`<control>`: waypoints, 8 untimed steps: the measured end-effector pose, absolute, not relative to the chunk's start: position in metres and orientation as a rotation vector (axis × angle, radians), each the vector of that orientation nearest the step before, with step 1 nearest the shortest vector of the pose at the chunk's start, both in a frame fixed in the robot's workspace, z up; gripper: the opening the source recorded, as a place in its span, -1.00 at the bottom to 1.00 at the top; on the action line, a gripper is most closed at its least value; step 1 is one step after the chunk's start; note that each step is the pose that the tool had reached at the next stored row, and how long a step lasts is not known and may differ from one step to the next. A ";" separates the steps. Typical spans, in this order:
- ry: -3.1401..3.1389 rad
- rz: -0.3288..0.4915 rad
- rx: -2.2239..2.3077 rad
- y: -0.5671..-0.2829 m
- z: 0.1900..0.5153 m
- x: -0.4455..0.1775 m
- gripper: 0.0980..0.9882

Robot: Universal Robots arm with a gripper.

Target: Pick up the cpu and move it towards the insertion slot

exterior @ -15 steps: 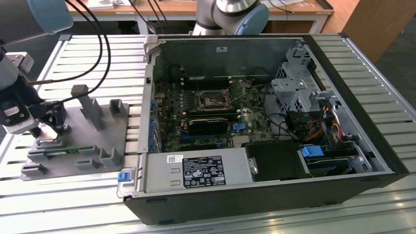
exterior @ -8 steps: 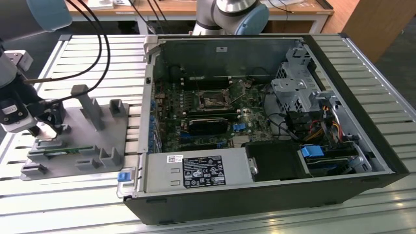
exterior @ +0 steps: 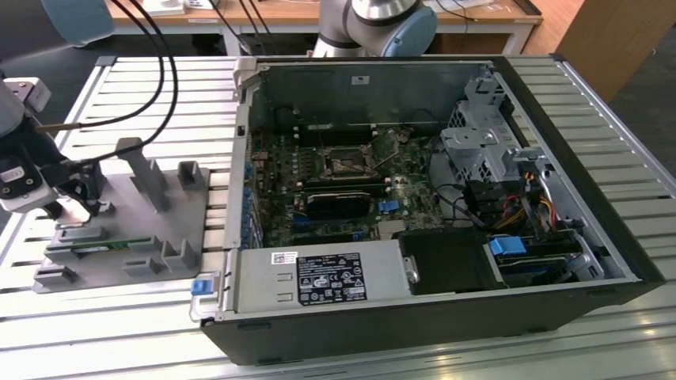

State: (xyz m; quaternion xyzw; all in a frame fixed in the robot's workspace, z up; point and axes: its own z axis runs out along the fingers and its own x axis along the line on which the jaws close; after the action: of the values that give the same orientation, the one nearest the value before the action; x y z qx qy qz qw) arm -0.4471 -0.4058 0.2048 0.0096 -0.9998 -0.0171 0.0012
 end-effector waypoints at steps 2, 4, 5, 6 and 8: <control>-3.139 -0.054 0.030 -0.406 0.206 -0.447 0.00; -3.139 -0.054 0.030 -0.406 0.207 -0.447 0.00; -3.139 -0.054 0.030 -0.406 0.208 -0.447 0.00; -3.139 -0.053 0.030 -0.406 0.209 -0.447 0.00; -3.139 -0.054 0.030 -0.406 0.210 -0.447 0.00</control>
State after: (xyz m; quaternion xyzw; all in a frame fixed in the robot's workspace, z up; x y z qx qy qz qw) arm -0.4471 -0.4057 0.2102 0.0095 -0.9998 -0.0171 0.0011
